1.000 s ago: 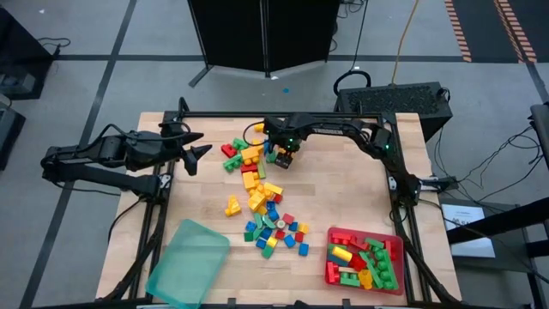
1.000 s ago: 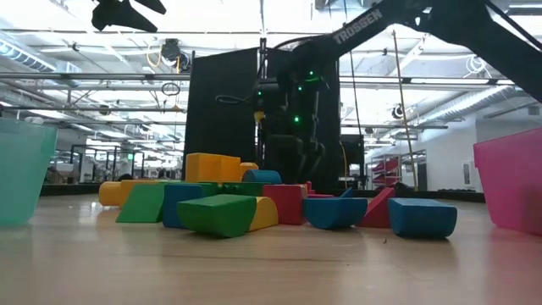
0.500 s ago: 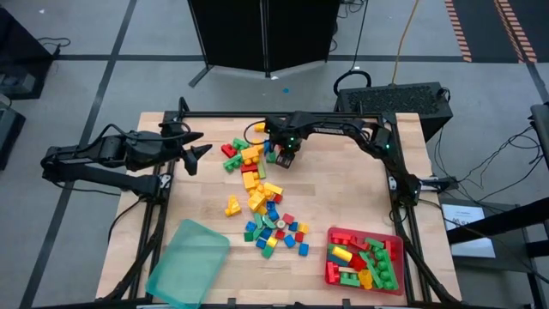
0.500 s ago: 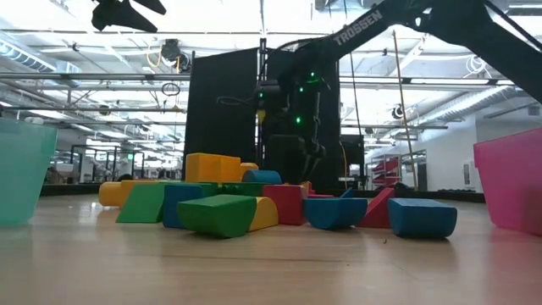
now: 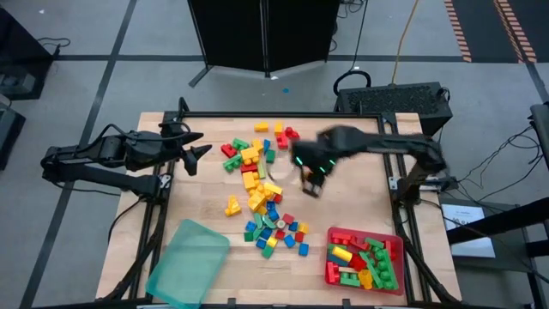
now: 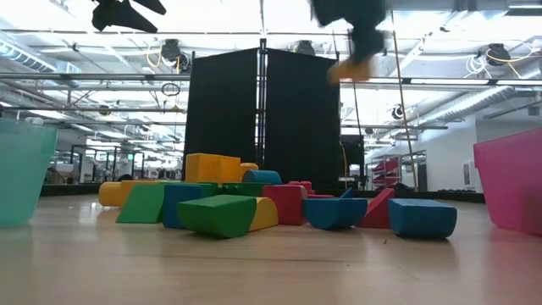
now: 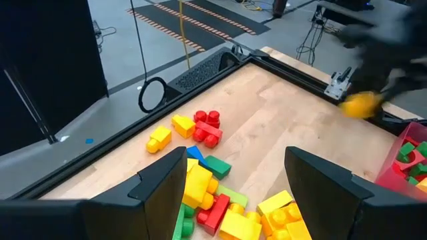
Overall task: Sort blocks by size
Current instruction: Put the 1-stud yellow game piece into the pink bin
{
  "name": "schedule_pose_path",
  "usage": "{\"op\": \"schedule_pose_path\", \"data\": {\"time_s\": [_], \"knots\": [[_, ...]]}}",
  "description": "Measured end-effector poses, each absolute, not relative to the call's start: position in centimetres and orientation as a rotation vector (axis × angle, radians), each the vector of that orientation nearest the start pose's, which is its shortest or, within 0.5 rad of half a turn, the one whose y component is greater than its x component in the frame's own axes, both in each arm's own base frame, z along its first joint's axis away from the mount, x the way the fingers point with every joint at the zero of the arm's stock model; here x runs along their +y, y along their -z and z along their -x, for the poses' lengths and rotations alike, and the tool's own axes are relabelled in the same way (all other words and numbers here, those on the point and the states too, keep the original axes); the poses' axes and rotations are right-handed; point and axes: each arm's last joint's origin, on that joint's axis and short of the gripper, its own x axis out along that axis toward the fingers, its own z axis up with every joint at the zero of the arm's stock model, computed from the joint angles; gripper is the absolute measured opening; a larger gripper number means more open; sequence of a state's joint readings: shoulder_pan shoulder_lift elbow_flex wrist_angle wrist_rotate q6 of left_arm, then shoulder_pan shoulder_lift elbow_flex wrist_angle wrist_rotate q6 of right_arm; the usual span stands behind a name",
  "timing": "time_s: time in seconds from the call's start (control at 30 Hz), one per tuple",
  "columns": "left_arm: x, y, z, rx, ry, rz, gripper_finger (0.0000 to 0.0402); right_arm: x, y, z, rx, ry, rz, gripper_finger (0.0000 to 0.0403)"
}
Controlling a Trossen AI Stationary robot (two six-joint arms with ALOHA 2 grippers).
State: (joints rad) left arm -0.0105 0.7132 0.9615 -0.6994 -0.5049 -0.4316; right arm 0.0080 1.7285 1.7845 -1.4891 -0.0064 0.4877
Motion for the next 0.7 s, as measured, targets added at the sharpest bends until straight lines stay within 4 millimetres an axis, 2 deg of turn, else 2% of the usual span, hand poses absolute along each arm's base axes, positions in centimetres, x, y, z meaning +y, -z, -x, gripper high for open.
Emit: {"op": "schedule_pose_path", "data": {"time_s": [0.1, 0.17, 0.23, 0.37, 0.57, 0.7], "knots": [[1.3, -35.4, -12.7, 0.328, -0.571, 0.3, 0.0255, 4.3, -35.2, -28.0, 1.443, 0.417, -0.489, 0.0114], [1.3, -35.4, -12.7, 0.328, -0.571, 0.299, 0.0255, 6.1, -34.9, -25.8, 1.451, 0.469, -0.571, 0.0114], [1.3, -35.4, -12.7, 0.328, -0.571, 0.299, 0.0255, 7.7, -34.0, -23.7, 1.482, 0.532, -0.662, 0.0114], [1.3, -35.4, -12.7, 0.327, -0.571, 0.3, 0.0255, 10.2, -30.9, -19.7, 1.626, 0.646, -0.771, 0.0114], [1.4, -35.4, -12.7, 0.325, -0.582, 0.304, 0.0255, 12.8, -27.0, -16.7, 1.7, 0.605, -0.944, 0.0114], [1.4, -35.4, -12.7, 0.324, -0.58, 0.308, 0.0255, 14.3, -25.7, -15.4, 1.739, 0.582, -0.985, 0.0114]]}}
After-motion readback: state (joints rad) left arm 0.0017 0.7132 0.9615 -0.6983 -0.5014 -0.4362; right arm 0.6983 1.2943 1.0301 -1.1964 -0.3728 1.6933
